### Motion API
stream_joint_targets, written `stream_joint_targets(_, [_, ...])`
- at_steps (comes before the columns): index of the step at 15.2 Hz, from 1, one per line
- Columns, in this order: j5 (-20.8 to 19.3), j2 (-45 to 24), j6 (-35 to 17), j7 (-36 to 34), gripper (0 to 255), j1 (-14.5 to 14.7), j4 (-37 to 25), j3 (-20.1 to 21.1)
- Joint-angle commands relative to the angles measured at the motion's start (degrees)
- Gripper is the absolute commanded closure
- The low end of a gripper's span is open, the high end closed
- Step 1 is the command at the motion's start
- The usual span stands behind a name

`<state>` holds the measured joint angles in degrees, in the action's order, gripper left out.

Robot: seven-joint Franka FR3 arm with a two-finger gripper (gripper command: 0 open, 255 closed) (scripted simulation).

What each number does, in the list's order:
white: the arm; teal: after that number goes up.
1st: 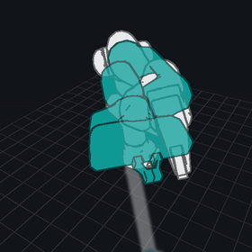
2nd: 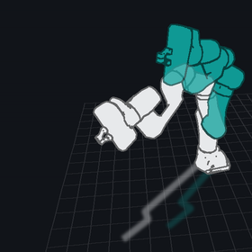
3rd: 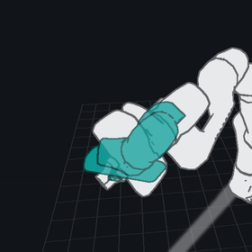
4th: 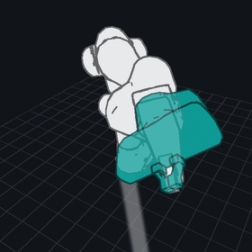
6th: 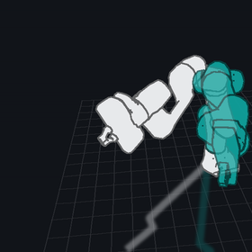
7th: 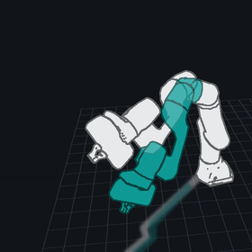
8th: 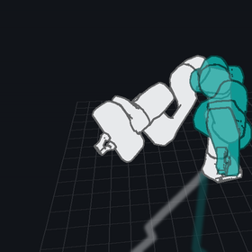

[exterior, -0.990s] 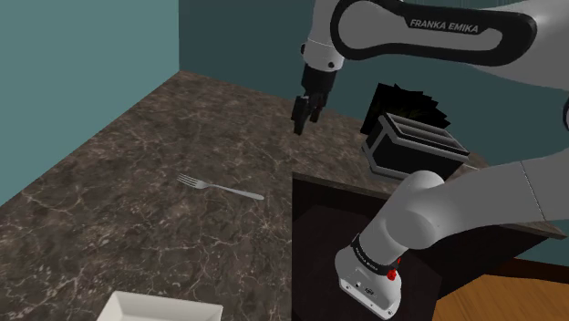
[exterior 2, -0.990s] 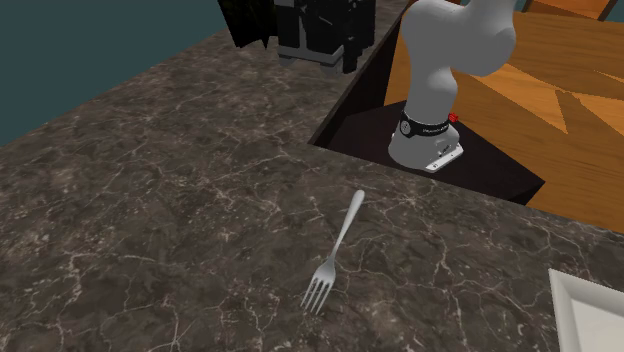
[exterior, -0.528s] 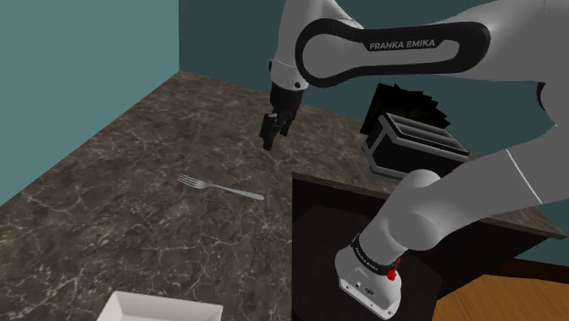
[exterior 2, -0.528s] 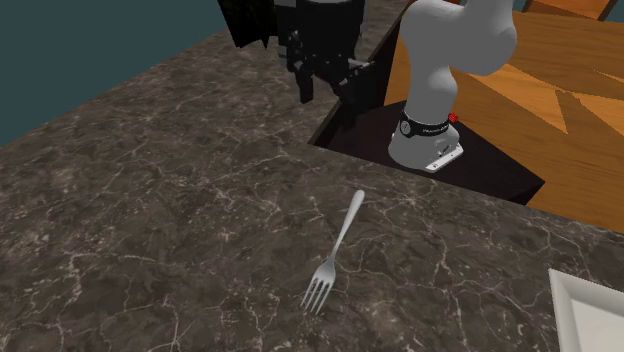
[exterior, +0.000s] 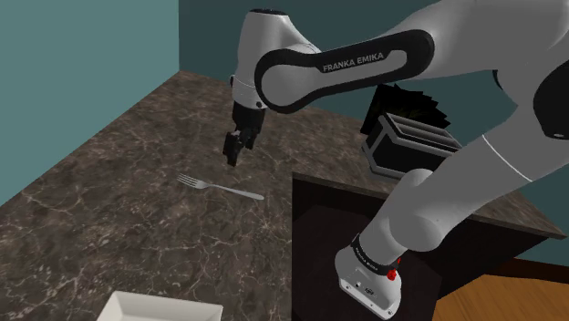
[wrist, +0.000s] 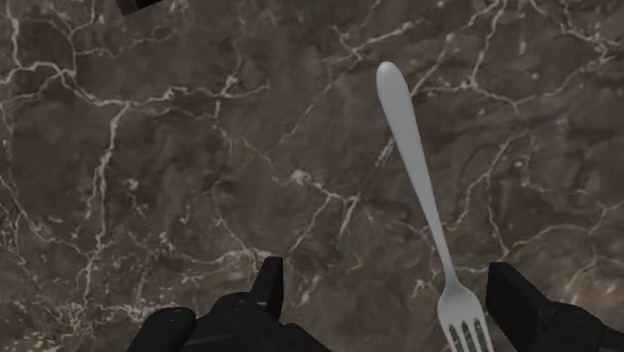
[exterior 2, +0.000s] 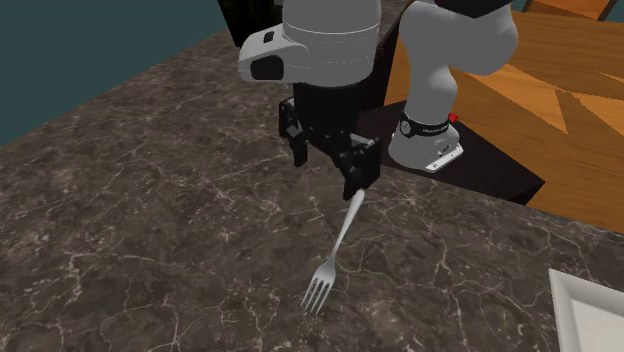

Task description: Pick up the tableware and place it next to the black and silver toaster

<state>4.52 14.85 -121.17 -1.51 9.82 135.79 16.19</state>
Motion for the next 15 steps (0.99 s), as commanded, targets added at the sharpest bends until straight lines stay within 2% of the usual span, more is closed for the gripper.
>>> stream_joint_targets(1, [-0.30,-3.79,-3.37,-0.90,0,0.77,-1.21,1.46])
stream_joint_targets(6, [-2.65,-12.91,-9.82,-2.97,0,2.40,-5.40,4.21])
stream_joint_targets(15, [-4.91,-17.80,-16.03,-4.60,0,2.72,-3.94,4.41])
